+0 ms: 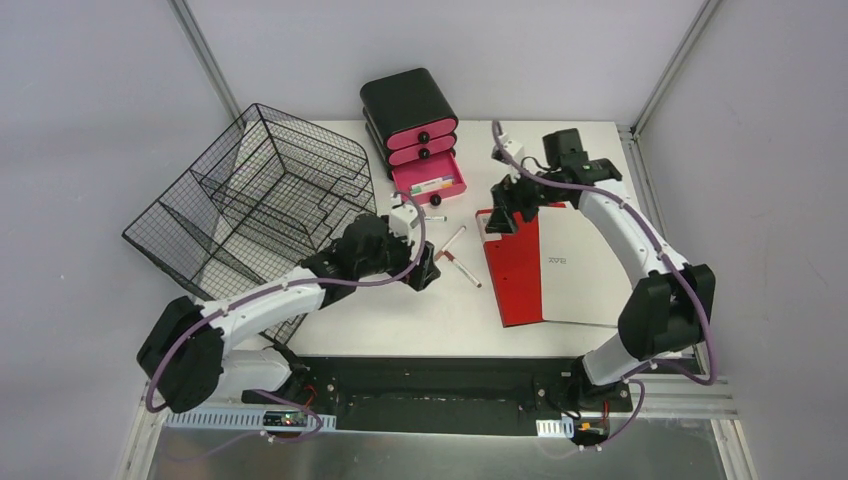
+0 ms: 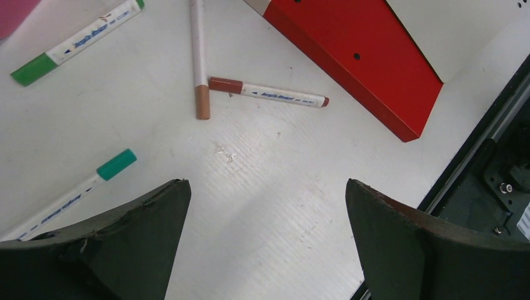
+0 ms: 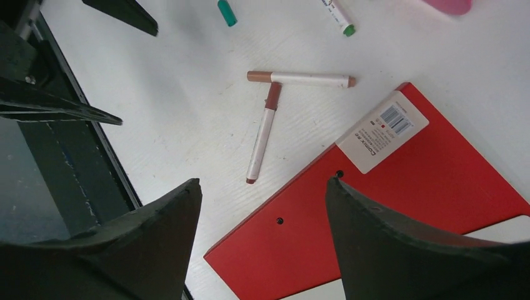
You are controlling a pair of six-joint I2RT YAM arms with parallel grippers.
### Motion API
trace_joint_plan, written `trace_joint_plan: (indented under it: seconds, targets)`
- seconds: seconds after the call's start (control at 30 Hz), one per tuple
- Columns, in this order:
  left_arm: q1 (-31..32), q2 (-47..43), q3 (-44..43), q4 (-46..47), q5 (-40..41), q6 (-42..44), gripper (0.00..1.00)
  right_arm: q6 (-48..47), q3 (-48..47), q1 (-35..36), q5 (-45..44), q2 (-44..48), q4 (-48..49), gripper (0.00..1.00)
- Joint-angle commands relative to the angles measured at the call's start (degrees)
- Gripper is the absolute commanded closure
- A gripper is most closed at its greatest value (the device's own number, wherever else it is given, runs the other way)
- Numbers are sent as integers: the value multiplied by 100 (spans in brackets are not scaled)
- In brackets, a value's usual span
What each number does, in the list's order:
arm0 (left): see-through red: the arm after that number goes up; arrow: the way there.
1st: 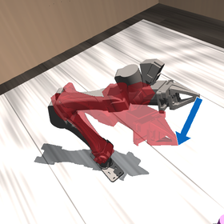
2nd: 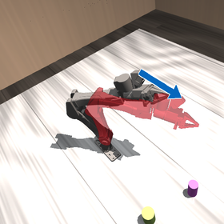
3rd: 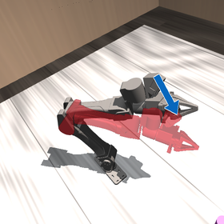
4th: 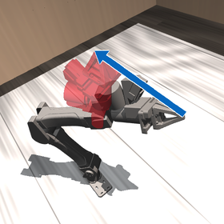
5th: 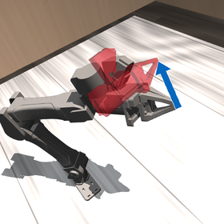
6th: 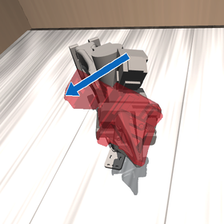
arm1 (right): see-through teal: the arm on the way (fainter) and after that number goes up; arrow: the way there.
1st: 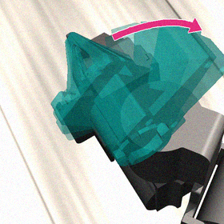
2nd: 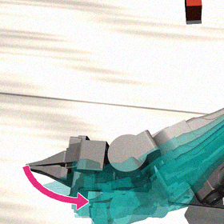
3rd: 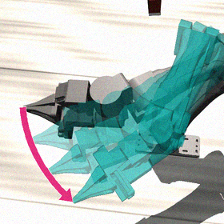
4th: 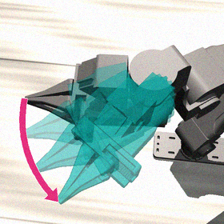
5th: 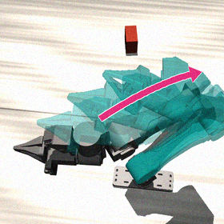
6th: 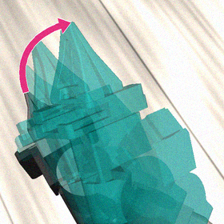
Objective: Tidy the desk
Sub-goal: Pick up the stationery from the center of the board.
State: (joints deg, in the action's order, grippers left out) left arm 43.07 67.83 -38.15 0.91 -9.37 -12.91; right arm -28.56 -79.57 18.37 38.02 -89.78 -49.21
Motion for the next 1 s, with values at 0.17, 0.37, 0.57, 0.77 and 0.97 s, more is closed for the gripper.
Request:
trace_joint_plan:
  seconds: [0.17, 0.37, 0.57, 0.77, 0.97]
  targets:
    - [-9, 1490, -1210, 468, -657, -153, 1, 102, 144, -949, 1817, 228, 141, 25]
    - [-13, 2570, -2296, -462, -392, -213, 1, -1, -116, -1023, 1990, -38, -306, 25]
    - [29, 3470, -3149, -1172, 113, -172, 4, -167, -366, -1070, 2086, -273, -726, 25]
    - [153, 4138, -3919, -1731, 785, 30, 8, -211, -378, -1216, 2097, -270, -771, 25]
    - [402, 4817, -4727, -2318, 1563, 317, 16, -194, -386, -1314, 2157, -322, -789, 24]
